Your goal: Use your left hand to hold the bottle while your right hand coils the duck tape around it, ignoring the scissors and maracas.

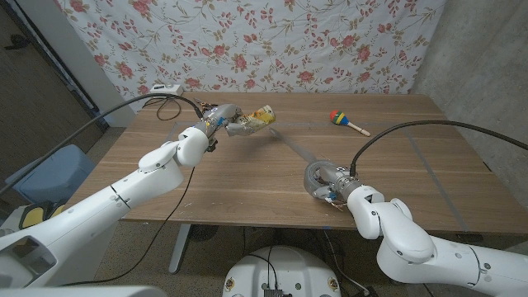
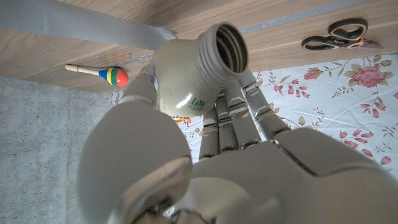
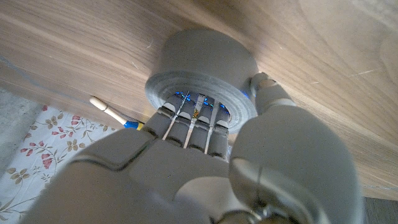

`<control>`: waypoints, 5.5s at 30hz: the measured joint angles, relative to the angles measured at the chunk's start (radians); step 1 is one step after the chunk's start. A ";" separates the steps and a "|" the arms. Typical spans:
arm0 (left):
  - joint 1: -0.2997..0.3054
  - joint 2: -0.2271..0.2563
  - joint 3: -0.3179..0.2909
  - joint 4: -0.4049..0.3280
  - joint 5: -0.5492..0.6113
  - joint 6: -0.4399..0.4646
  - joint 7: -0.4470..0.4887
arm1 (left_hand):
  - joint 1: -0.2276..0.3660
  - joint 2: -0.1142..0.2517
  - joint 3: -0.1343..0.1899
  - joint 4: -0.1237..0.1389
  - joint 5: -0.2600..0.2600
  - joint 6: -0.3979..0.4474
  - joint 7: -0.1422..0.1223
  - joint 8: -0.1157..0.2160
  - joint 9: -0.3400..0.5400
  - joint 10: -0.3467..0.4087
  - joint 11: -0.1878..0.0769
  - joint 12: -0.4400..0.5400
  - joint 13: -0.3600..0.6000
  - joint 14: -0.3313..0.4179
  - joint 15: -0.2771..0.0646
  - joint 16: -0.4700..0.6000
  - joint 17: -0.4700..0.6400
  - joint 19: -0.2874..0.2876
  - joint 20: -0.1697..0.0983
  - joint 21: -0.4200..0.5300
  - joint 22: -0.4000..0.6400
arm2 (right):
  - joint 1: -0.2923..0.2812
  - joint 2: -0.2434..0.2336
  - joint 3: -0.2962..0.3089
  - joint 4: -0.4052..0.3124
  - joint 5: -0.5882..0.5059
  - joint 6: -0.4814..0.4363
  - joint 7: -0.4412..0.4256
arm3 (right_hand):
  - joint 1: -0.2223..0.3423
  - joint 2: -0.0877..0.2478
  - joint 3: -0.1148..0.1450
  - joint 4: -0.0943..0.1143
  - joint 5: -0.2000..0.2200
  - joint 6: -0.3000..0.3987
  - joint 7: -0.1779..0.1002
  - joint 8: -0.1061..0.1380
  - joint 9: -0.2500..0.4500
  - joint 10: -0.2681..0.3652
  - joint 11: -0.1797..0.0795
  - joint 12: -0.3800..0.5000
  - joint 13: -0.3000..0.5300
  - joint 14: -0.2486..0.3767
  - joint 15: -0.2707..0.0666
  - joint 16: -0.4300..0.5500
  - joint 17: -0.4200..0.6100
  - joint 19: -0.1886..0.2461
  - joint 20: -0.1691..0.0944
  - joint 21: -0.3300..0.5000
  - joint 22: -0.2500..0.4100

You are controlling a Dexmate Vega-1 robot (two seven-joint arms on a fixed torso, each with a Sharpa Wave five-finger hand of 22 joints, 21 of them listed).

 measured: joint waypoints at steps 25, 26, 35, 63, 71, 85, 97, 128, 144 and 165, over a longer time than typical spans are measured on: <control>-0.020 -0.009 0.008 0.034 -0.020 -0.017 -0.007 | 0.004 -0.004 -0.007 0.007 0.027 0.000 0.000 -0.004 0.003 0.001 -0.001 -0.015 0.035 0.006 -0.001 -0.020 0.016 -0.005 -0.005 0.004 -0.004 | -0.220 0.075 0.243 0.231 -0.128 0.234 -0.389 | 0.120 -0.117 -0.081 -0.007 -0.076 0.333 0.051 0.109 0.030 0.394 -0.049 0.306 0.160 0.294 -0.035 0.349 0.407 0.056 -0.062 0.108 0.051; -0.020 -0.009 0.008 0.036 -0.022 -0.017 -0.007 | 0.005 -0.005 -0.007 0.007 0.027 0.000 0.000 -0.004 0.003 0.001 -0.001 -0.015 0.035 0.006 -0.001 -0.020 0.018 -0.005 -0.005 0.004 -0.004 | -0.231 0.079 0.256 0.242 -0.140 0.252 -0.426 | 0.121 -0.119 -0.083 -0.008 -0.076 0.331 0.050 0.109 0.032 0.392 -0.051 0.307 0.164 0.293 -0.035 0.348 0.409 0.055 -0.061 0.112 0.053; -0.020 -0.006 0.005 0.042 -0.032 -0.025 -0.006 | 0.005 -0.005 -0.008 0.008 0.028 0.000 0.000 -0.006 0.004 0.004 0.002 -0.019 0.036 0.007 0.000 -0.020 0.020 -0.005 -0.005 0.004 -0.004 | -0.263 0.102 0.327 0.309 -0.236 0.341 -0.594 | 0.131 -0.129 -0.092 -0.001 -0.078 0.339 0.035 0.107 0.034 0.387 -0.056 0.319 0.180 0.290 -0.032 0.341 0.425 0.041 -0.057 0.122 0.063; 0.024 0.020 -0.023 0.012 -0.053 -0.025 0.023 | 0.007 -0.007 -0.012 0.012 0.029 0.007 0.000 -0.006 0.005 0.011 0.000 -0.030 0.051 0.015 -0.006 -0.035 0.036 -0.005 -0.005 0.004 -0.003 | -0.239 0.201 0.457 0.504 -0.373 0.529 -1.002 | 0.159 -0.133 -0.133 0.013 -0.064 0.352 0.023 0.092 0.033 0.380 -0.063 0.341 0.213 0.290 -0.032 0.313 0.480 0.020 -0.058 0.168 0.091; 0.030 0.023 -0.025 0.005 -0.055 -0.026 0.025 | 0.007 -0.007 -0.014 0.014 0.029 0.007 0.000 -0.010 0.009 0.011 0.000 -0.034 0.052 0.016 -0.005 -0.043 0.038 -0.005 -0.005 0.004 -0.003 | -0.209 0.231 0.459 0.529 -0.393 0.531 -1.023 | 0.165 -0.134 -0.142 0.014 -0.054 0.355 0.020 0.090 0.046 0.374 -0.068 0.341 0.217 0.290 -0.032 0.302 0.492 0.005 -0.057 0.173 0.096; 0.030 0.011 -0.016 0.002 -0.052 -0.043 0.027 | 0.008 -0.008 -0.015 0.015 0.029 0.007 0.000 -0.017 0.009 0.011 0.000 -0.038 0.058 0.018 -0.004 -0.050 0.046 -0.005 -0.005 0.004 -0.003 | -0.153 0.261 0.455 0.575 -0.403 0.564 -1.102 | 0.173 -0.134 -0.151 0.022 -0.047 0.355 0.019 0.086 0.056 0.376 -0.070 0.340 0.225 0.290 -0.032 0.295 0.510 -0.006 -0.057 0.180 0.100; 0.017 -0.003 -0.002 -0.003 -0.038 -0.033 0.016 | 0.008 -0.008 -0.018 0.018 0.029 0.007 0.000 -0.018 0.009 0.016 -0.001 -0.045 0.059 0.025 -0.007 -0.062 0.051 -0.005 -0.005 0.008 -0.003 | -0.135 0.258 0.467 0.586 -0.383 0.597 -1.191 | 0.173 -0.134 -0.162 0.022 -0.039 0.360 0.014 0.082 0.060 0.380 -0.073 0.340 0.230 0.290 -0.032 0.287 0.521 -0.014 -0.056 0.189 0.100; -0.066 -0.048 0.049 0.051 -0.001 -0.018 -0.029 | 0.012 -0.012 -0.022 0.022 0.029 0.007 0.000 -0.017 0.014 0.018 -0.003 -0.054 0.079 0.025 -0.007 -0.070 0.063 -0.005 -0.005 0.008 -0.003 | -0.216 0.135 0.559 0.174 -0.367 0.553 -0.433 | 0.173 -0.134 -0.187 0.036 -0.029 0.360 0.003 0.083 0.074 0.387 -0.080 0.344 0.245 0.297 -0.032 0.276 0.562 -0.006 -0.054 0.228 0.097; -0.069 -0.043 0.046 0.054 0.001 -0.024 -0.029 | 0.012 -0.012 -0.023 0.023 0.029 0.007 0.000 -0.021 0.014 0.018 -0.003 -0.060 0.080 0.028 -0.005 -0.081 0.070 -0.005 -0.005 0.008 -0.006 | -0.166 0.132 0.582 0.071 -0.241 0.588 0.134 | 0.171 -0.132 -0.199 0.040 -0.023 0.366 -0.002 0.069 0.074 0.391 -0.077 0.347 0.258 0.305 -0.035 0.260 0.581 -0.001 -0.058 0.247 0.096; -0.075 -0.043 0.048 0.039 0.018 -0.020 -0.038 | 0.021 -0.021 -0.028 0.028 0.070 0.020 -0.002 -0.032 0.015 0.027 -0.001 -0.066 0.080 0.037 -0.009 -0.090 0.079 -0.005 -0.005 0.008 -0.008 | -0.102 0.126 0.565 0.096 -0.075 0.511 0.457 | 0.172 -0.127 -0.211 0.046 -0.017 0.375 0.007 0.059 0.079 0.402 -0.066 0.346 0.252 0.322 -0.039 0.239 0.595 -0.001 -0.058 0.265 0.088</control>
